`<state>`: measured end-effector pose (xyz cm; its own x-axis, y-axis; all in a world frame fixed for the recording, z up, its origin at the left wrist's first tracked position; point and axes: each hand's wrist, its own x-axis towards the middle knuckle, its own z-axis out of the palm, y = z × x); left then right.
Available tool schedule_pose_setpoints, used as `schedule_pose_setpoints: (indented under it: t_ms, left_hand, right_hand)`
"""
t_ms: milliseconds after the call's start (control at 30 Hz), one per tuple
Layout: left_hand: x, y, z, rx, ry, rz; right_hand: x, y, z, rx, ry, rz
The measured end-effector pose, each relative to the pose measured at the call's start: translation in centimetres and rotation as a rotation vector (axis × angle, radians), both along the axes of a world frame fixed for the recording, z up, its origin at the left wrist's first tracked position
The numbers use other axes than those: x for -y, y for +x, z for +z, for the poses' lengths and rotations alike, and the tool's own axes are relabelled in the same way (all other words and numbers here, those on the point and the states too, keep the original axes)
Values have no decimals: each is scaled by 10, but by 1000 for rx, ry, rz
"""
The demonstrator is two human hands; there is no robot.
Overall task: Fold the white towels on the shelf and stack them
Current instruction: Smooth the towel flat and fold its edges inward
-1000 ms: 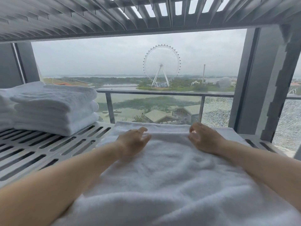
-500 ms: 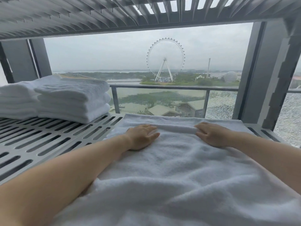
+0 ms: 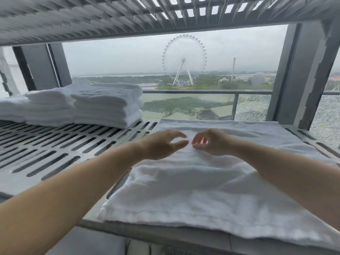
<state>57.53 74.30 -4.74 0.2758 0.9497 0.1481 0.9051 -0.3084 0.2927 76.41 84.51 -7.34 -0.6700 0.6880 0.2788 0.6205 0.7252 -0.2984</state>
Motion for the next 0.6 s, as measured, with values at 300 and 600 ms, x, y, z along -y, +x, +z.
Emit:
schedule_pose_setpoints:
  t_ms: [300, 600]
  left_hand:
    - [79, 4, -11, 74, 269, -186]
    - [95, 42, -25, 215, 269, -400]
  right_hand:
    - [42, -15, -2, -48, -13, -66]
    - [68, 1, -5, -102, -48, -116]
